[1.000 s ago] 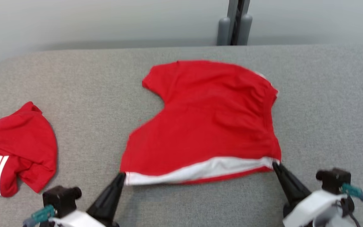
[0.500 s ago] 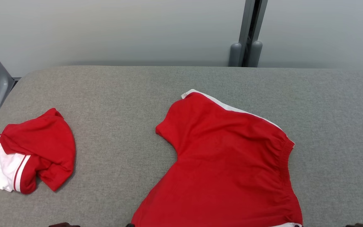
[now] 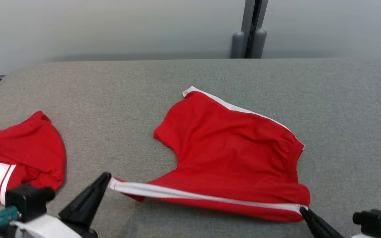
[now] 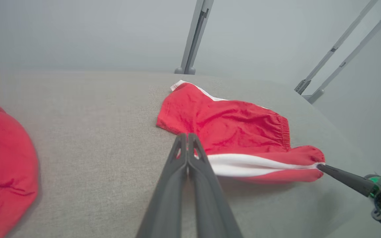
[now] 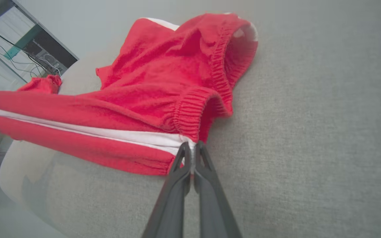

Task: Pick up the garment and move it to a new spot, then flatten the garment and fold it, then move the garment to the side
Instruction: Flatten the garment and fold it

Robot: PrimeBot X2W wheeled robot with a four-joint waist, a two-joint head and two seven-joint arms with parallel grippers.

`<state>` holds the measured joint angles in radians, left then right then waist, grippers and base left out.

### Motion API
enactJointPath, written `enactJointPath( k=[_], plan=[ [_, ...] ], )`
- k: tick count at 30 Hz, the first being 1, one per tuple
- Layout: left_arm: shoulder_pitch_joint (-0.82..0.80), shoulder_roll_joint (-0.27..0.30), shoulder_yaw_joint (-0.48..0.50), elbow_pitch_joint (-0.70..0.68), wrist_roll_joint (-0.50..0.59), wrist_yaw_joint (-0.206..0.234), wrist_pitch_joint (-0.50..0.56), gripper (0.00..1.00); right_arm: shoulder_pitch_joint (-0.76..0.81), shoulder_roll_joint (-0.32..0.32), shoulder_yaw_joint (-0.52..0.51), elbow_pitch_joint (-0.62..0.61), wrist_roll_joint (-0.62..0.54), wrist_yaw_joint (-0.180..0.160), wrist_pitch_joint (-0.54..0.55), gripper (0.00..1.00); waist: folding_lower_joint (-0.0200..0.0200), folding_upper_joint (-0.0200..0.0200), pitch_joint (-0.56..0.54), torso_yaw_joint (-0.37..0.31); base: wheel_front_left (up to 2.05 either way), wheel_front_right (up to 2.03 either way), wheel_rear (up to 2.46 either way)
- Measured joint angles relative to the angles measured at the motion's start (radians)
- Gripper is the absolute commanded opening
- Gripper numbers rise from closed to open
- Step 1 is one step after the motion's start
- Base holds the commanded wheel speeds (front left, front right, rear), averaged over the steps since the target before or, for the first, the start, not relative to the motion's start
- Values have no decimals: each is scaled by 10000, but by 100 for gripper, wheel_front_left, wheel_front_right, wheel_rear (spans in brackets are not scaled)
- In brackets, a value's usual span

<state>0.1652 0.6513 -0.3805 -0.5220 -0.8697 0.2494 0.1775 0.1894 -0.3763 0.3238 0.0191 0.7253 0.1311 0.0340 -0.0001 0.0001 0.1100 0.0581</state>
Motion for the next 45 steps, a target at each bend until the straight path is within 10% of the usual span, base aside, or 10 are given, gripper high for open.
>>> enactJointPath(
  k=[17, 32, 33, 34, 35, 36, 37, 45],
  plan=[
    [-8337, -1555, -909, 7568, 138, -3363, 736, 0, -4439, 2895, -1085, 1248, -899, -4, 627, 0, 0, 0, 2212, -1086, 0, 0, 0],
    [-11606, -2077, -2255, 12113, -754, -3777, -67, 0, -6451, 3262, -368, 2754, -872, -4, 63, 0, 0, 0, 3528, -2298, 0, 0, 0],
    [-11650, -2065, -2366, 12234, -880, -3777, -77, 20, -6485, 3262, -295, 2765, -754, -4, -25, 0, 0, 0, 3550, -2333, 0, 0, 0],
    [-11650, -2065, -2366, 12234, -880, -3777, -77, 45, -6485, 3262, -295, 2765, -754, -4, -25, 13, 0, 0, 3550, -2333, 0, 0, 0],
    [-11680, -2056, -2483, 12335, -997, -3777, -98, 100, -6509, 3267, -238, 2763, -646, -4, -100, 34, 0, 0, 3560, -2352, 0, 0, 0],
    [-11709, -2052, -2552, 12435, -1118, -3777, -151, 100, -6516, 3267, -198, 2775, -602, -4, -144, 84, 0, 0, 3557, -2359, 0, 0, 0],
    [-11734, -2034, -2608, 12500, -1239, -3777, -245, 100, -6515, 3267, -134, 2803, -560, -4, -180, 100, 0, 0, 3543, -2356, 0, 0, 0],
    [-11749, -1883, -2798, 12610, -1588, -3777, -2171, 100, -6153, 3200, -169, 2677, -685, -4, -861, 100, 0, 0, 3323, -2113, 0, 0, 0]
  ],
)
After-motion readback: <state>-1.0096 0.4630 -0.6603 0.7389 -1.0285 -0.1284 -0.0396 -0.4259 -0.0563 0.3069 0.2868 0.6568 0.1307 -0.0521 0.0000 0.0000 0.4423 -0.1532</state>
